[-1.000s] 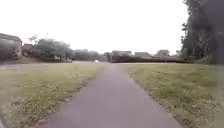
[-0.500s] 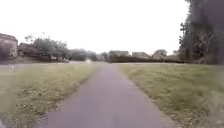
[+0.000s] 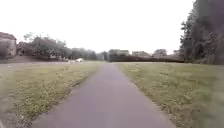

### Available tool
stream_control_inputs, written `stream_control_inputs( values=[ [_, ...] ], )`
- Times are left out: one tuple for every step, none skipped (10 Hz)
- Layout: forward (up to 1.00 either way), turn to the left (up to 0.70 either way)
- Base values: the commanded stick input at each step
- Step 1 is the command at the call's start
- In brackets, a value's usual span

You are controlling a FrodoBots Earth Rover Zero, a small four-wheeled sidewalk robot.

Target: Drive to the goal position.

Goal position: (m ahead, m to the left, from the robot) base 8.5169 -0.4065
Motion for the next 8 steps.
stream_control_inputs(
  values=[
    [1.0, 0.0],
    [1.0, 0.0],
    [1.0, 0.0],
    [1.0, 0.0],
    [1.0, 0.0],
    [1.0, 0.0],
    [1.0, 0.0],
    [1.0, 0.0]
  ],
)
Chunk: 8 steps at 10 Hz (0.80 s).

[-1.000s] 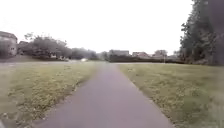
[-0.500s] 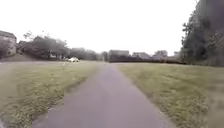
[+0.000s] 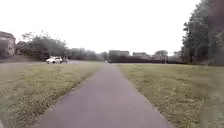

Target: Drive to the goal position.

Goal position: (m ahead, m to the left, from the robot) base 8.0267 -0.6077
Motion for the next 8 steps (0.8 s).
stream_control_inputs(
  values=[
    [1.0, 0.0],
    [1.0, 0.0],
    [1.0, 0.0],
    [1.0, 0.17],
    [1.0, 0.38],
    [1.0, 0.21],
    [1.0, 0.0],
    [1.0, 0.0]
  ],
)
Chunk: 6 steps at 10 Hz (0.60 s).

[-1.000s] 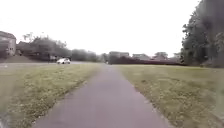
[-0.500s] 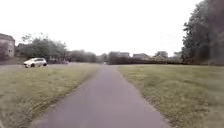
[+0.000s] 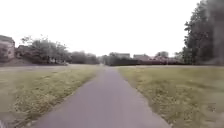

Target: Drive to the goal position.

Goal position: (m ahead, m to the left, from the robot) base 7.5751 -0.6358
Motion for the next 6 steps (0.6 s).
stream_control_inputs(
  values=[
    [1.0, 0.0],
    [1.0, 0.0],
    [1.0, 0.0],
    [1.0, 0.0],
    [1.0, 0.0],
    [1.0, 0.0]
  ],
)
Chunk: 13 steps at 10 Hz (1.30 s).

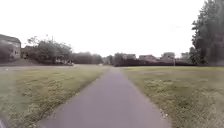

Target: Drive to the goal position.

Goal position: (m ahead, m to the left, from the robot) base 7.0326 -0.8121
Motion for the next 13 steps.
stream_control_inputs(
  values=[
    [1.0, 0.0],
    [1.0, 0.0],
    [1.0, 0.0],
    [1.0, 0.0],
    [1.0, 0.0],
    [1.0, 0.0],
    [1.0, 0.0],
    [1.0, 0.0],
    [1.0, 0.0],
    [1.0, 0.0],
    [1.0, 0.0],
    [1.0, 0.0],
    [1.0, 0.0]
  ],
)
